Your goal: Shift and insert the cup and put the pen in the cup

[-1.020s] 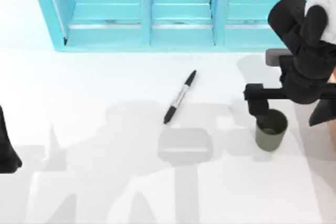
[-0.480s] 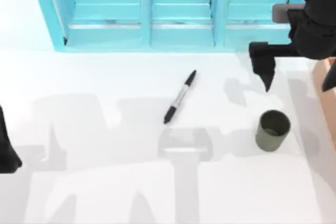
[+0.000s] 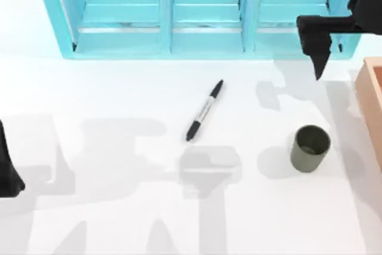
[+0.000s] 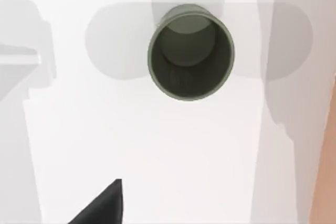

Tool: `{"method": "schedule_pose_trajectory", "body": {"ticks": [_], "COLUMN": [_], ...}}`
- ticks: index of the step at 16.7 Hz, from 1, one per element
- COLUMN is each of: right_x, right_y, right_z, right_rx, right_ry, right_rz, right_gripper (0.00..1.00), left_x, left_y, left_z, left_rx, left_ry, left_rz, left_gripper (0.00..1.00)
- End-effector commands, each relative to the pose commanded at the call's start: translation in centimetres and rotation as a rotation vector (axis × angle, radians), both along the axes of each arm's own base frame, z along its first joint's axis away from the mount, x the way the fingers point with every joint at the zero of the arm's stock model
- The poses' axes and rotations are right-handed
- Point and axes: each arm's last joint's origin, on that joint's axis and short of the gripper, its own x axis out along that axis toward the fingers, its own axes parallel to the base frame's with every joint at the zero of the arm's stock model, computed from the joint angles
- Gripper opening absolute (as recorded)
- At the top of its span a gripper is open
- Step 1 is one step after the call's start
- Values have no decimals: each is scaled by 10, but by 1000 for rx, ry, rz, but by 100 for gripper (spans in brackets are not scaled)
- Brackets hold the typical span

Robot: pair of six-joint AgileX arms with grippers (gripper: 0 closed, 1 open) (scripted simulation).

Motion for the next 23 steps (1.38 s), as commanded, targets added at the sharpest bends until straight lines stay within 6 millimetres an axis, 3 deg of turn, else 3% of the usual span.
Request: {"method": "schedule_pose_trajectory", "body": {"ticks": [3, 6, 12, 17, 19, 23], "right_x": [1, 15, 54, 70, 71, 72], "right_y": [2, 19, 82, 136, 144, 142], "right_z": [-2, -16, -73, -126, -134, -134], "right_rx": [0, 22, 104, 186, 200, 195], "right_ry": [1, -11, -34, -35, -34, -33], "right_rz": [2, -38, -285, -437, -447, -451], "right_gripper": [100, 100, 100, 100, 100, 100], "left_x": [0, 0, 0, 0, 0, 0], "left_y": [0, 0, 0, 0, 0, 0], "left_z": [0, 0, 0, 0, 0, 0], "left_rx": [0, 0, 0, 0, 0, 0], "left_ry": [0, 0, 0, 0, 0, 0], "left_rz": [0, 0, 0, 0, 0, 0], "left_gripper": [100, 100, 100, 100, 100, 100]}}
